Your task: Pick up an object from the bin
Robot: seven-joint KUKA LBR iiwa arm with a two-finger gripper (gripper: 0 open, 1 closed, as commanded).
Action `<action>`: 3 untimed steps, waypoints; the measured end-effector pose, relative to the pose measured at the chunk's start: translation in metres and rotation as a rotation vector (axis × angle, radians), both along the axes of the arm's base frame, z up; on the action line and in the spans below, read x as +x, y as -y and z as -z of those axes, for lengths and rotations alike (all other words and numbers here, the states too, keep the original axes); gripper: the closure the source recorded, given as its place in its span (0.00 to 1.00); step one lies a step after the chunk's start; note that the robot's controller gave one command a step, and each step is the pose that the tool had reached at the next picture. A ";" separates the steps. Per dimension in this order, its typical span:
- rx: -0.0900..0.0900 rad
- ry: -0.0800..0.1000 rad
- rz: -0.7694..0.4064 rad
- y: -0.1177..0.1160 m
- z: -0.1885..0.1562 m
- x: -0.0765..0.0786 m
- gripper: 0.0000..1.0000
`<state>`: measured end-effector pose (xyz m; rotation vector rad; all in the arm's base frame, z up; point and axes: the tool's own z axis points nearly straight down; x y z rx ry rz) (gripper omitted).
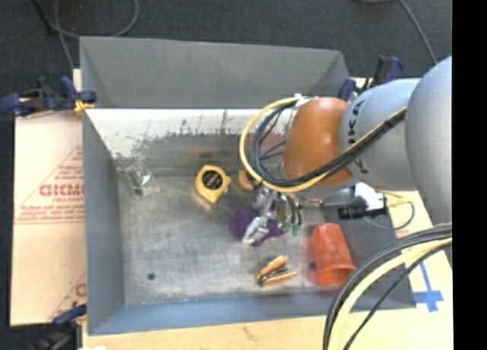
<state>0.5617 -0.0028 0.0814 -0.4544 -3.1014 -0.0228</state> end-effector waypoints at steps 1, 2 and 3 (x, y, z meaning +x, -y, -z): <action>-0.008 0.001 0.031 -0.003 -0.002 0.001 1.00; -0.014 0.000 0.022 0.008 -0.039 -0.003 1.00; -0.017 0.006 0.284 0.011 -0.144 0.008 1.00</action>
Offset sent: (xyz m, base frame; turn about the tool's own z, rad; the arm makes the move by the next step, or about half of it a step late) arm -0.0024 -0.0162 0.0654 0.0032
